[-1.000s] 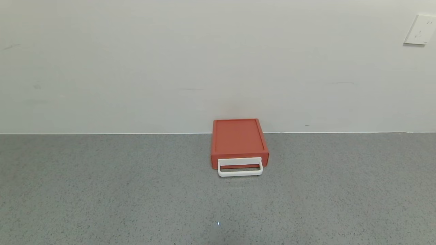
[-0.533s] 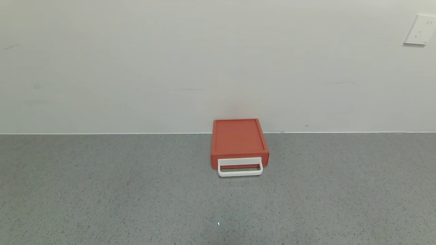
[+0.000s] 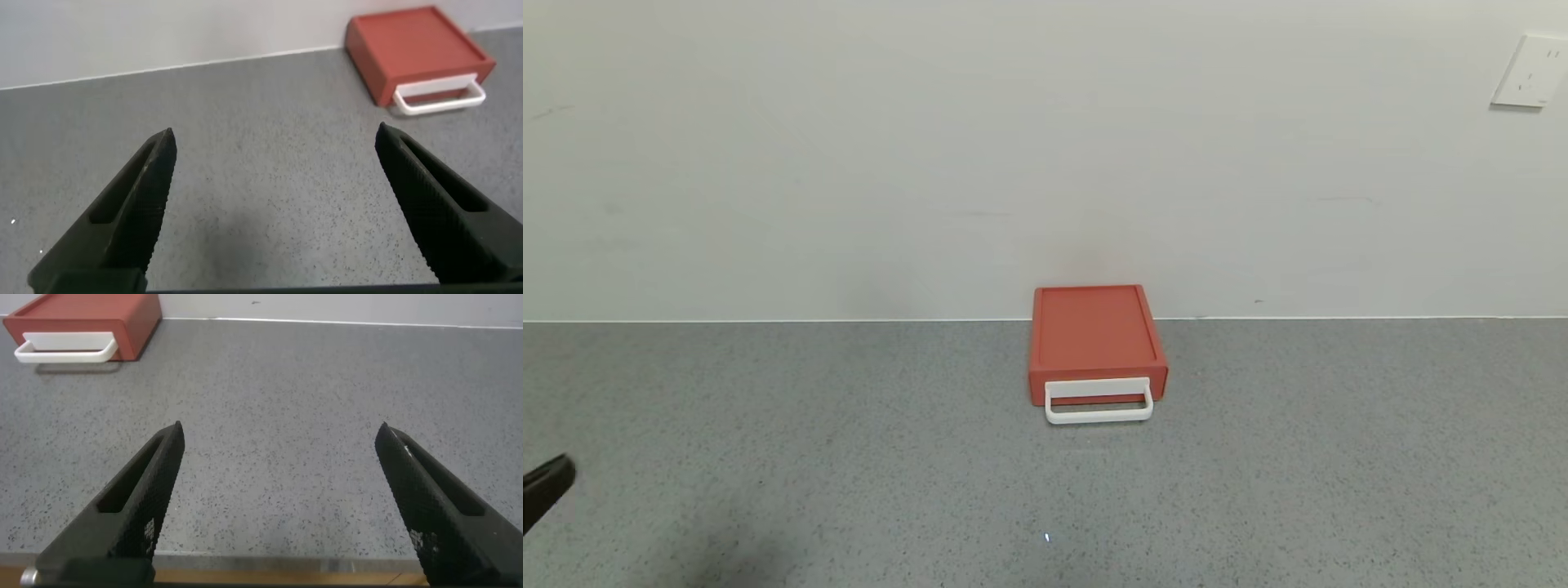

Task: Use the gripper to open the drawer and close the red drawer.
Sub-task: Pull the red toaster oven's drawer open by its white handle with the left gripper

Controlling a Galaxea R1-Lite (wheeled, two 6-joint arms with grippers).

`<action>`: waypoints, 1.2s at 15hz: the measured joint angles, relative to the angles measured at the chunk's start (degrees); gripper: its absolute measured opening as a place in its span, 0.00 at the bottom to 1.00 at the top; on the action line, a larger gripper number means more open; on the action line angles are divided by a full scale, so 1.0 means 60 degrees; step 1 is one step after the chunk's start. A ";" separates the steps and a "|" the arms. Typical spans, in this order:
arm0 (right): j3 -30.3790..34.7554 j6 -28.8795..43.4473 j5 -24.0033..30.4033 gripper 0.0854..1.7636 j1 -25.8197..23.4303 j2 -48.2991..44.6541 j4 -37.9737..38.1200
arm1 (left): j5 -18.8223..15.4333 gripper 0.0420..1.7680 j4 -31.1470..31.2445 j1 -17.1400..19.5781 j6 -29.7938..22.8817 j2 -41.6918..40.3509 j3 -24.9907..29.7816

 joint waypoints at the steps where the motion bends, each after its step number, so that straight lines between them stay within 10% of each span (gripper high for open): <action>1: 0.0000 0.0000 -0.0004 0.97 0.0000 0.0000 -0.0004 | -0.0120 0.99 0.0033 -0.0073 0.0211 0.0904 -0.0382; 9: 0.0000 0.0004 -0.0004 0.97 0.0000 0.0000 -0.0004 | -0.1566 0.99 0.2294 -0.2066 0.1814 0.7014 -0.4517; 18: 0.0000 0.0000 -0.0004 0.97 0.0000 0.0000 0.0000 | -0.1562 0.99 0.3594 -0.4726 0.1843 1.2404 -0.9070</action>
